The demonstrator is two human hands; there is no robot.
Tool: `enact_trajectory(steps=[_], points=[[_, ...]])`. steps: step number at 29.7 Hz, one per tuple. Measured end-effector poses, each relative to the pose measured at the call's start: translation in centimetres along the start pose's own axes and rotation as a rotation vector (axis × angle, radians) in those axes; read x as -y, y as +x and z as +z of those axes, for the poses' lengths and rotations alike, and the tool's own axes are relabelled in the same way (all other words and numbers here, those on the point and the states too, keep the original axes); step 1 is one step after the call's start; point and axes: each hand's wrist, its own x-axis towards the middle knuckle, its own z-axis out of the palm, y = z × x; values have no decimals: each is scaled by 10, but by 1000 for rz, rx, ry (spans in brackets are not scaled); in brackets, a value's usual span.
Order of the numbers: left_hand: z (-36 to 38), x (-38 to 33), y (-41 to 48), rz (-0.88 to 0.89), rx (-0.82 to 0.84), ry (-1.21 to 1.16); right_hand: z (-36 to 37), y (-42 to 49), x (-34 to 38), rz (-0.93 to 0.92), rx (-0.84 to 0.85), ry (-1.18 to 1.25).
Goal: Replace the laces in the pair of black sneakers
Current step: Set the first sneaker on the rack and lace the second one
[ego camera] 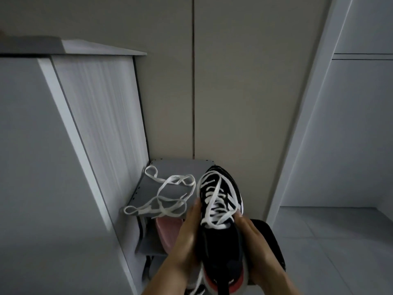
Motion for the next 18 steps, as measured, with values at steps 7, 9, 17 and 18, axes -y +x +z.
enact_trajectory(steps=[7,9,17,18], points=[[-22,-38,30,545,-472,1385,0,48,26,-25,24,66],[-34,-50,44,634,-544,1732,1,58,27,-2,12,70],[-71,-74,82,333,-616,1889,13,109,33,80,-47,-36],[-78,-83,83,385,-696,1663,15,119,34,93,-65,-43]])
